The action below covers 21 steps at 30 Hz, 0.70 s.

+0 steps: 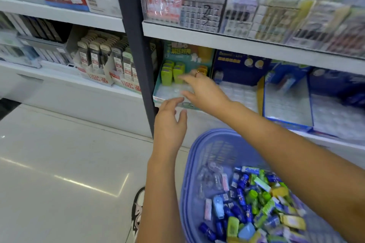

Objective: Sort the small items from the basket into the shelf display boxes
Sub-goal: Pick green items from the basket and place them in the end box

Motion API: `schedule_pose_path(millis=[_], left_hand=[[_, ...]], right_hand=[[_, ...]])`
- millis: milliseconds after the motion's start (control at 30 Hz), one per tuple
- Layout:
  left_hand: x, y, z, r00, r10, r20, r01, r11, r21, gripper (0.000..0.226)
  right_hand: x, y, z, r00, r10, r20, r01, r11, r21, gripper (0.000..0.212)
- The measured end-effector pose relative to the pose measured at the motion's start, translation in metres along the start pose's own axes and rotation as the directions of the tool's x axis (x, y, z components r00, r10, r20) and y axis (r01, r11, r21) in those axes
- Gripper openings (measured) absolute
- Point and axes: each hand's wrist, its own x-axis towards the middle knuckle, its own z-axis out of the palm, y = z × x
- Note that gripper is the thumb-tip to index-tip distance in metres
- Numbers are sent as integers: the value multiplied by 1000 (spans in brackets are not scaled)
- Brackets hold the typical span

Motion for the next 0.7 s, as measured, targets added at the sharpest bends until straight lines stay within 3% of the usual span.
schedule_pose_path(millis=[100, 200, 267, 333, 400, 433, 500, 567, 700], left_hand=[[-12, 23, 21, 992, -15, 123, 26, 995, -93, 15], [-31, 28, 66, 908, -134, 397, 127, 991, 44, 11], [-51, 13, 98, 759, -241, 605, 89, 959, 270, 13], [-76, -12, 127, 538, -378, 754, -13, 890, 456, 23], [-102, -37, 150, 342, -496, 798, -123, 818, 562, 41], [-114, -49, 159, 292, -535, 793, -172, 786, 594, 50], [-131, -68, 171, 279, -563, 777, -229, 747, 624, 57], [-142, -81, 178, 317, -544, 777, -277, 730, 624, 55], [-151, -95, 184, 327, -549, 769, -372, 673, 639, 59]], right_hand=[[-86, 36, -1, 986, 168, 15, -169, 983, 72, 17], [-166, 82, 26, 883, 341, 322, -359, 933, -4, 25], [-209, 106, 54, 768, 374, 520, -390, 917, -84, 39], [-242, 122, 83, 670, 363, 648, -376, 918, -126, 51], [-262, 129, 109, 614, 333, 715, -364, 924, -118, 55], [-269, 130, 120, 604, 312, 733, -365, 926, -94, 57], [-274, 132, 138, 598, 283, 750, -368, 928, -57, 72], [-274, 133, 149, 600, 290, 745, -335, 937, -96, 82], [-275, 130, 159, 670, 308, 676, -255, 950, -181, 73]])
